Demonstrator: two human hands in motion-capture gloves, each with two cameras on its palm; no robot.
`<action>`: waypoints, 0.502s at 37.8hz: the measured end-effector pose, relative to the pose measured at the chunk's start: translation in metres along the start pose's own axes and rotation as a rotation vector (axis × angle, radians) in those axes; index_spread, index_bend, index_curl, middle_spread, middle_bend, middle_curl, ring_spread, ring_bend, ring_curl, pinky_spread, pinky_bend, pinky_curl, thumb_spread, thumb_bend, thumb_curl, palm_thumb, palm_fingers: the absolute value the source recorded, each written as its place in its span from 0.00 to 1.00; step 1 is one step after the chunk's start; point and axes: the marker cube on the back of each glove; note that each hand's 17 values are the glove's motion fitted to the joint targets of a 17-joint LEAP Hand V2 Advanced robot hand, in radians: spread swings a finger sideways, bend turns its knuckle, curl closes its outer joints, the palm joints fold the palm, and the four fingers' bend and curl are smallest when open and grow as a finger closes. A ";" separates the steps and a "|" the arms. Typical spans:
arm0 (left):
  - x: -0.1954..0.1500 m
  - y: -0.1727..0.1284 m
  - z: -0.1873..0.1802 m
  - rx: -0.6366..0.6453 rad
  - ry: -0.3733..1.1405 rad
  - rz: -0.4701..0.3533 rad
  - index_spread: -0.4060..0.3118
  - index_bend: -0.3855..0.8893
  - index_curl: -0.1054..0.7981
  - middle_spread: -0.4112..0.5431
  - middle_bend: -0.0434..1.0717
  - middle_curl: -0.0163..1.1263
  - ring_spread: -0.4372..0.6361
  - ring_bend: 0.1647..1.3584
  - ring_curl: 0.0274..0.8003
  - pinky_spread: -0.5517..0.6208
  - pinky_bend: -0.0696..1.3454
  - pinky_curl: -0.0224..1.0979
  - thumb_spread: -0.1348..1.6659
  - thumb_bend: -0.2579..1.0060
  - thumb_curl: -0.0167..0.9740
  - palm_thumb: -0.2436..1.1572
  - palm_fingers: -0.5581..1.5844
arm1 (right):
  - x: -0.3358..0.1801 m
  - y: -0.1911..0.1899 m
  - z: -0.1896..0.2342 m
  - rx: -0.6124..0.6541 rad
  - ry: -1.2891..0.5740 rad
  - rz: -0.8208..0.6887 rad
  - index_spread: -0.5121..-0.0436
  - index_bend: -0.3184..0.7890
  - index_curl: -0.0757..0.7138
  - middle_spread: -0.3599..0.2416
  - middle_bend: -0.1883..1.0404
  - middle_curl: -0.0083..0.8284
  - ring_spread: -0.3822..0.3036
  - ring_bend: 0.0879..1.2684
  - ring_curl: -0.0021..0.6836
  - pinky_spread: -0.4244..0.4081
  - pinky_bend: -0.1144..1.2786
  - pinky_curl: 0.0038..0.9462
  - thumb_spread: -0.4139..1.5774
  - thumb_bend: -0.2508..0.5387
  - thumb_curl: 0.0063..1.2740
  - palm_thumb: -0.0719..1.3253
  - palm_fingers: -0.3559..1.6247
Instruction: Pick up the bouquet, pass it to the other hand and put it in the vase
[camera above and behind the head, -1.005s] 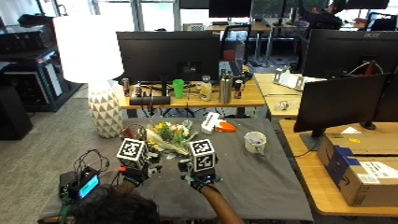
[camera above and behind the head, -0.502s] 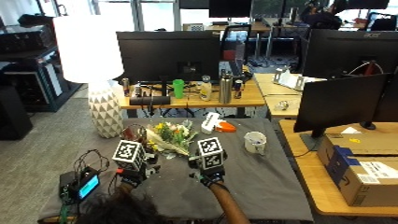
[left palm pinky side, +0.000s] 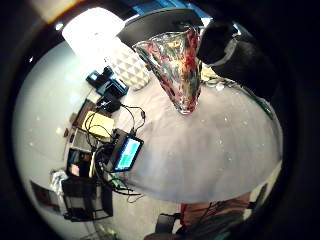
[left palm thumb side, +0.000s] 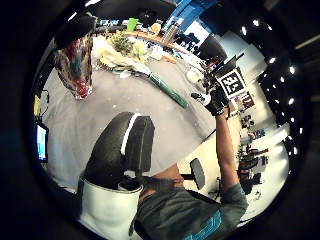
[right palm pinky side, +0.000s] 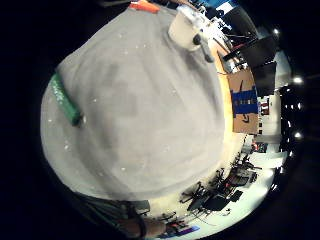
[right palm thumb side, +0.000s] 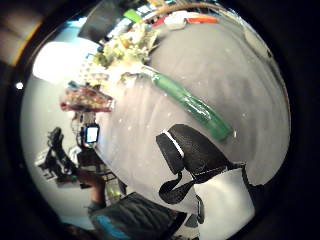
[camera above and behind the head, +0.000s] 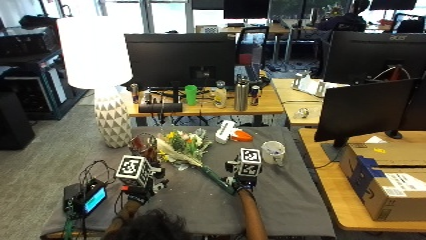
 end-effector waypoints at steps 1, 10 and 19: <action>0.000 0.000 0.001 -0.005 0.000 -0.001 0.40 0.41 0.44 0.38 0.20 0.32 0.49 0.26 0.36 0.72 0.24 0.32 0.67 0.19 0.27 0.33 0.53 | 0.000 0.001 0.001 -0.014 -0.009 0.008 0.29 0.37 0.27 0.80 0.31 0.35 0.92 0.17 0.30 0.86 0.61 0.38 0.77 0.35 0.19 0.39 0.13; -0.004 -0.003 0.013 -0.007 0.000 -0.003 0.40 0.41 0.45 0.38 0.20 0.32 0.49 0.26 0.37 0.72 0.24 0.33 0.67 0.19 0.28 0.33 0.53 | -0.018 0.032 -0.004 -0.155 -0.029 0.065 0.31 0.37 0.26 0.81 0.30 0.36 0.93 0.17 0.32 0.86 0.61 0.38 0.76 0.30 0.20 0.41 0.13; -0.008 0.000 0.022 -0.044 0.004 -0.020 0.41 0.41 0.46 0.38 0.20 0.33 0.49 0.27 0.38 0.72 0.24 0.34 0.67 0.19 0.28 0.32 0.53 | -0.041 0.034 0.027 -0.326 -0.070 0.053 0.35 0.37 0.26 0.81 0.32 0.37 0.93 0.16 0.33 0.86 0.60 0.38 0.76 0.32 0.21 0.44 0.14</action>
